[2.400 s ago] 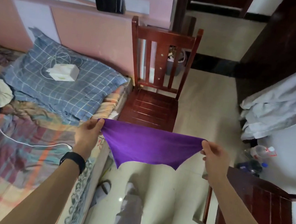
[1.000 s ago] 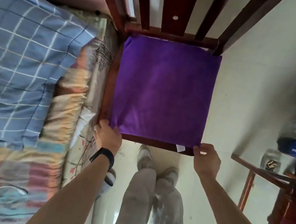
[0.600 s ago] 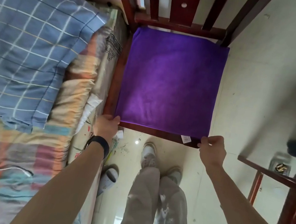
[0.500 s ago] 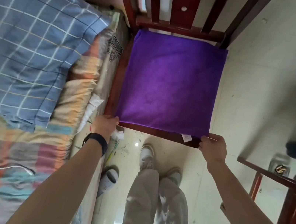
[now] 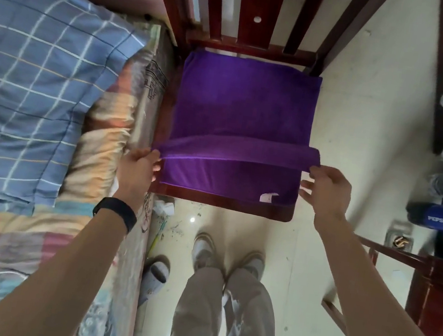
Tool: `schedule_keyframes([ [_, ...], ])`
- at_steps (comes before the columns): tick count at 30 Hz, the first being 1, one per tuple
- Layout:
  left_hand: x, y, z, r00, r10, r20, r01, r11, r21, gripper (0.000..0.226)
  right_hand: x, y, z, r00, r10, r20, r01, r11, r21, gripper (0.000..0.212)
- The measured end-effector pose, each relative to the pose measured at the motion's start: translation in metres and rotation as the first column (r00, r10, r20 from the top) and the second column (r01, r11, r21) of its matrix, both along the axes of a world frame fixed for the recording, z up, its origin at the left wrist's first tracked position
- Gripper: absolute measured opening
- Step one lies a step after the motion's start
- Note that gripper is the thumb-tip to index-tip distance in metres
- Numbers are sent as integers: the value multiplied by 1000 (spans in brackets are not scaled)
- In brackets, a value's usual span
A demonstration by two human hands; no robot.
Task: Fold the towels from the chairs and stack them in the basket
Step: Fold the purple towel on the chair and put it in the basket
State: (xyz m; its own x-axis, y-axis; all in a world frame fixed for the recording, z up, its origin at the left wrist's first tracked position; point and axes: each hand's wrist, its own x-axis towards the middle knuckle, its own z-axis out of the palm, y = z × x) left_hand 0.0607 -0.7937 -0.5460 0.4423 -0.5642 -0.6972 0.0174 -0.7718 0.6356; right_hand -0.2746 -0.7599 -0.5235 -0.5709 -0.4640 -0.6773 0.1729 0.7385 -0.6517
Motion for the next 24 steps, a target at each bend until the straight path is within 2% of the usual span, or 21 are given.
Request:
schedule_keyframes([
  [1, 2, 5, -10, 995, -66, 78, 61, 996, 57, 6, 3, 8, -10, 999, 44, -24, -42, 996, 73, 10],
  [2, 3, 9, -19, 973, -162, 166, 137, 979, 148, 12, 7, 19, -20, 996, 85, -34, -79, 985, 154, 9],
  [4, -1, 16, -30, 853, -393, 342, 290, 904, 313, 23, 10, 39, -41, 987, 153, -41, -135, 949, 286, 9],
  [6, -10, 19, -36, 764, -499, 408, 356, 854, 379, 26, 11, 55, -56, 982, 184, -42, -159, 927, 340, 9],
  [8, -17, 20, -41, 760, -506, 407, 349, 847, 402, 26, 14, 62, -63, 984, 174, -46, -149, 930, 337, 14],
  [16, -16, 24, -44, 768, -489, 413, 327, 854, 404, 22, 21, 57, -71, 955, 246, -167, -168, 910, 379, 13],
  [19, -12, 25, -42, 766, -505, 396, 342, 844, 414, 21, 24, 56, -73, 936, 275, -218, -173, 903, 394, 6],
  [21, -9, 26, -45, 773, -503, 387, 335, 841, 424, 21, 26, 56, -74, 917, 320, -236, -200, 884, 423, 18],
  [24, -8, 25, -47, 786, -489, 379, 316, 844, 433, 27, 27, 53, -73, 890, 396, -227, -261, 849, 460, 21],
])
